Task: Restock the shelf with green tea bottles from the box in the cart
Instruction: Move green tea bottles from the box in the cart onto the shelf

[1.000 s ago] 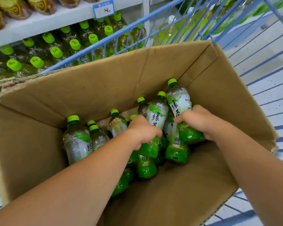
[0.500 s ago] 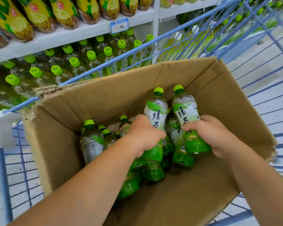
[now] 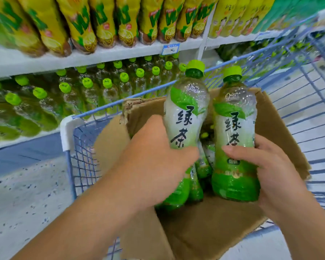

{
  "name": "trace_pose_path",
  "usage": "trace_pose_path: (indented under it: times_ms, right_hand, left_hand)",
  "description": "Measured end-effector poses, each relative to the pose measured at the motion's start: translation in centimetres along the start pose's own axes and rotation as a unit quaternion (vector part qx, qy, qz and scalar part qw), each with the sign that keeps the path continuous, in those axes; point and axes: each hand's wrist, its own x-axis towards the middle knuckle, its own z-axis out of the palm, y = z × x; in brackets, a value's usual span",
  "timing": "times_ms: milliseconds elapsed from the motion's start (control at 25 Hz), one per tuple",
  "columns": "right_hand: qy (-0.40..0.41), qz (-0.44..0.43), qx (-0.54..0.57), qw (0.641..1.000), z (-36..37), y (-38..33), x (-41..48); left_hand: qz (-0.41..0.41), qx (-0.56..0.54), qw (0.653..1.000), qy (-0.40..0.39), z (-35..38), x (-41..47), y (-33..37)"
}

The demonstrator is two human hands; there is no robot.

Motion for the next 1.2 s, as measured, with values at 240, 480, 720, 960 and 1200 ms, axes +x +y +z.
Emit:
trace_pose_path:
  times_ms: [240, 480, 720, 960, 1200]
  right_hand:
    - [-0.055, -0.040, -0.005, 0.998, 9.1, -2.8, -5.1]
    - [-0.128, -0.041, 0.013, 0.991, 21.9, -1.6, -8.5]
    - [-0.157, -0.032, 0.005, 0.987, 34.6, 0.6, -10.0]
    - [-0.202, -0.037, -0.030, 0.978, 45.2, 2.0, -8.5]
    - [-0.254, -0.089, -0.054, 0.962, 51.7, 1.2, -1.8]
  left_hand:
    - [0.022, -0.073, 0.995, 0.067, -10.6, -5.5, -2.8]
    - [-0.005, -0.066, 0.988, 0.139, -21.9, -9.7, -9.2]
    - [-0.040, -0.059, 0.977, 0.200, -32.5, -12.2, -16.9]
    - [-0.063, -0.040, 0.964, 0.257, -40.3, -11.8, -22.6]
    - [-0.047, 0.010, 0.951, 0.306, -45.5, -5.1, -24.0]
